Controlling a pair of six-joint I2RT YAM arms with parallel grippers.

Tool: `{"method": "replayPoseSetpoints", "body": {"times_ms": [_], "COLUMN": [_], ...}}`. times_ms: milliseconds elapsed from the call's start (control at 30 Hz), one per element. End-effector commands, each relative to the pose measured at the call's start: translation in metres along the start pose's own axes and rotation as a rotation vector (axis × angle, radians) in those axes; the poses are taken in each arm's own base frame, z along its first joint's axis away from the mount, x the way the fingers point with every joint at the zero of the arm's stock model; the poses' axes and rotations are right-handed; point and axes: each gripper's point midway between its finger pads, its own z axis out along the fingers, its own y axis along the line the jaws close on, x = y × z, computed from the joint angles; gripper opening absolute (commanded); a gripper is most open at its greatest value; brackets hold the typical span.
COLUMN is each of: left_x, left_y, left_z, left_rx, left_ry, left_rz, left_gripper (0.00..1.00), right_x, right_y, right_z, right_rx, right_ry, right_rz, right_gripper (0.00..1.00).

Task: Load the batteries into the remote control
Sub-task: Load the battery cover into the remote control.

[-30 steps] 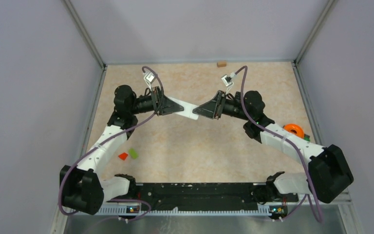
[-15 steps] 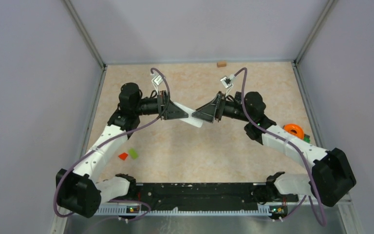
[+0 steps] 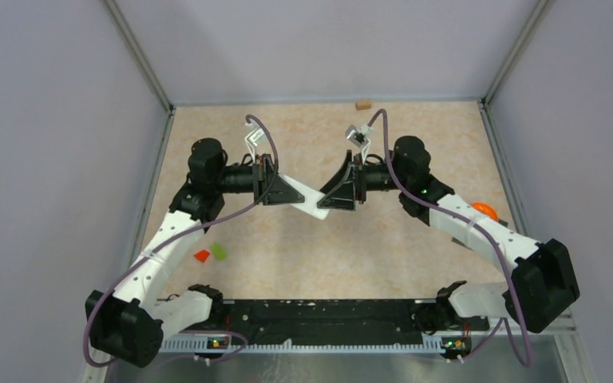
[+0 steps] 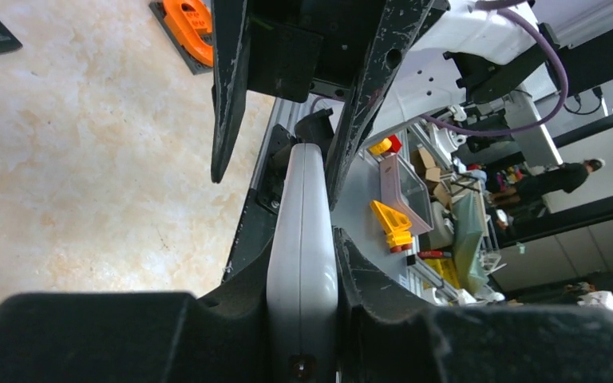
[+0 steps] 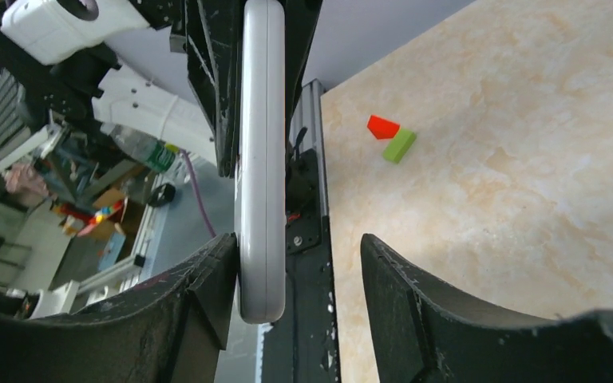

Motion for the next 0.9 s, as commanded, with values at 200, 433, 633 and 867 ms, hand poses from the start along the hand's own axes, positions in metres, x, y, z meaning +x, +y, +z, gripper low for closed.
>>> {"method": "replayPoseSetpoints", "body": {"times_ms": [200, 433, 633, 867], "left_x": [0.000, 0.000, -0.010, -0.040], "left_y": [-0.034, -0.032, -0.014, 0.022], "left_z": [-0.009, -0.008, -0.009, -0.028], "left_rx": [0.082, 0.078, -0.067, -0.384], "left_ry": [0.014, 0.013, -0.049, -0.229], "left_rz": [0.171, 0.156, 0.157, 0.205], "left_gripper": [0.00, 0.04, 0.59, 0.99], "right_x": [0.002, 0.003, -0.008, -0.021], "right_y": [0.010, 0.008, 0.002, -0.014], "right_z": [0.008, 0.031, 0.036, 0.015], "right_rx": [-0.093, -0.120, -0.080, 0.118], "right_ry": [0.154, 0.157, 0.085, -0.016], "right_rz": [-0.167, -0.128, -0.069, -0.073], "right_gripper": [0.44, 0.08, 0.00, 0.00]}}
